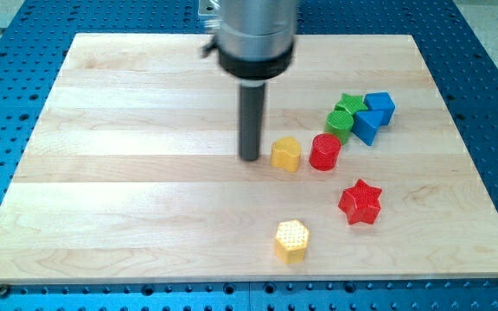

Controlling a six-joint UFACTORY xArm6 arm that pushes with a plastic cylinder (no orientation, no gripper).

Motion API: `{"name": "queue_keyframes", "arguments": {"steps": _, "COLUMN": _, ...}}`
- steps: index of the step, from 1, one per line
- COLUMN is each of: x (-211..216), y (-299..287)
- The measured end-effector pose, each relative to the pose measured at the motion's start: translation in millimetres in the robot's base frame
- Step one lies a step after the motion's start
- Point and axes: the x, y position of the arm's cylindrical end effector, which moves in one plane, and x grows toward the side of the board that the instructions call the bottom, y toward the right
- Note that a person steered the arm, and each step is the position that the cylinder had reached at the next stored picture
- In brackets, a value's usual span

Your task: Slide the yellow heart diagonally to the top left of the red star

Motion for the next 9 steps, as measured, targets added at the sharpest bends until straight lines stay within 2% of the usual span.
{"name": "queue_keyframes", "arguments": {"steps": 1, "x": 47.2, "y": 9.5}}
{"name": "queue_keyframes", "arguments": {"steps": 3, "x": -23.2, "y": 49.4}}
{"name": "queue_keyframes", "arguments": {"steps": 4, "x": 3.1, "y": 39.5}}
{"name": "queue_keyframes", "arguments": {"steps": 5, "x": 55.2, "y": 75.6}}
{"name": "queue_keyframes", "arguments": {"steps": 6, "x": 45.0, "y": 105.0}}
{"name": "queue_keyframes", "arguments": {"steps": 8, "x": 12.7, "y": 116.4}}
{"name": "queue_keyframes", "arguments": {"steps": 9, "x": 4.2, "y": 74.4}}
